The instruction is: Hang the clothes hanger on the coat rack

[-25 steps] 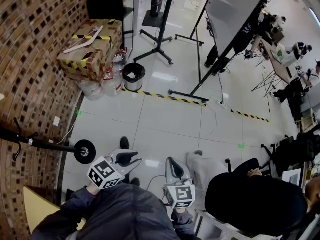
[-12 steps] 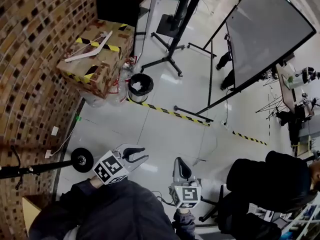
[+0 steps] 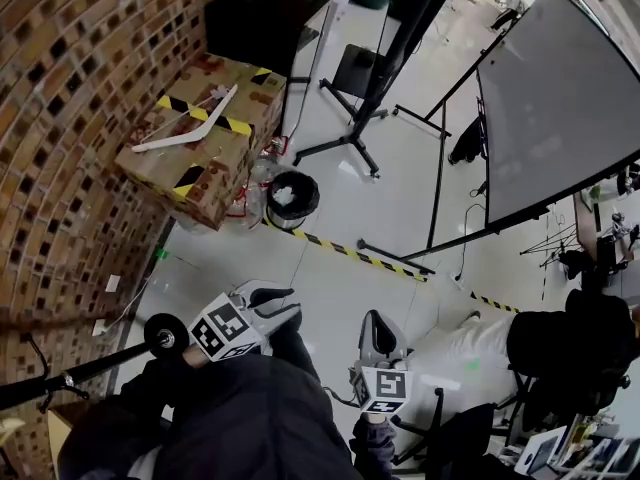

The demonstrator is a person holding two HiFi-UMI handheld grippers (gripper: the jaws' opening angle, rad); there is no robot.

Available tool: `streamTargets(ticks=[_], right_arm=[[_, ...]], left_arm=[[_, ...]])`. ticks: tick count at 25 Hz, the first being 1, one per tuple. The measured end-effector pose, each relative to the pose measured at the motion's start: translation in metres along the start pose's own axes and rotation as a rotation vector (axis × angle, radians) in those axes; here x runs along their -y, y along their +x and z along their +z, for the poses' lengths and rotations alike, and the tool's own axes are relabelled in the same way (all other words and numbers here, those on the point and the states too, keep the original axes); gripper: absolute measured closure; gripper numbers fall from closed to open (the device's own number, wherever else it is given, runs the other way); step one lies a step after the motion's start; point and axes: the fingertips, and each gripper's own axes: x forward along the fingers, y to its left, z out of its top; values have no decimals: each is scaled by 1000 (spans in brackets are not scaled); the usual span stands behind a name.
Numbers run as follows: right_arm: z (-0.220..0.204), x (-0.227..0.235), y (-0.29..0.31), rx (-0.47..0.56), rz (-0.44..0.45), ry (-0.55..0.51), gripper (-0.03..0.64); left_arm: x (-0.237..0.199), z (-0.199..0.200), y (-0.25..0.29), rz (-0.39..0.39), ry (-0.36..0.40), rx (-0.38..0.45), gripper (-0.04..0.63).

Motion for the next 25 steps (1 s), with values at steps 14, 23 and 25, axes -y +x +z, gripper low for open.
streamTargets(ticks=[14, 23, 25], right_arm=[[75, 51, 217, 19, 282, -76, 607], [130, -11, 336, 80, 652, -245, 604], [137, -35, 356, 82, 731, -309, 601]], left_arm=[[-168, 78, 42, 255, -110, 27, 505], [-255, 98, 18, 513, -244, 85, 505], [-269, 94, 5, 566, -275, 102, 505]])
